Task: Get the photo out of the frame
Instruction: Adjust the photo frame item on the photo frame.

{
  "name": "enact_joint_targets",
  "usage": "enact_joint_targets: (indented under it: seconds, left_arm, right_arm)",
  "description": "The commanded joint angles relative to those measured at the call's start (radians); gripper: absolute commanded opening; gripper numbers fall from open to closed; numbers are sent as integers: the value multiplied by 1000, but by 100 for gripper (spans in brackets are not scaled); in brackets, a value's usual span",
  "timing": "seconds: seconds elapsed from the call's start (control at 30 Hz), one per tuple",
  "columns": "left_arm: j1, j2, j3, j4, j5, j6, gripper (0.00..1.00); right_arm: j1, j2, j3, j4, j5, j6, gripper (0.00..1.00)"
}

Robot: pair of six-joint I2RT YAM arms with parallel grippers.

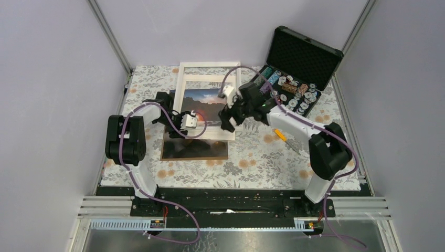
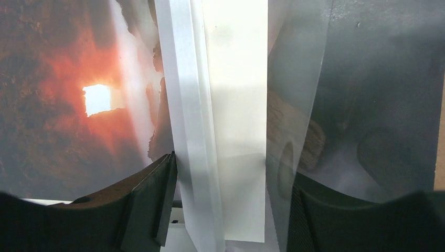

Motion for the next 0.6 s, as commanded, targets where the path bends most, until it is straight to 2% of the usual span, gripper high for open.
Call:
enact_joint_targets:
  seconds: [0.0, 0.07, 0.3, 0.5, 0.57]
  left_arm:
    - [-17, 22, 32, 9, -61, 10, 64]
    - [-29, 20, 9, 11, -110, 15, 64]
    - [-26, 47, 17, -26, -220, -54, 50]
    - [53, 42, 35, -49, -241, -145, 27]
    - [92, 27, 14, -49, -241, -159, 24]
  right_arm:
    - [-125, -49, 35, -63, -92, 160, 96]
    - [-167, -31, 45, -89, -86, 174, 98]
    - [-226, 63, 70, -144, -76, 180, 97]
    - [-232, 115, 92, -144, -100, 186, 96]
    - [-232, 130, 100, -143, -125, 197, 95]
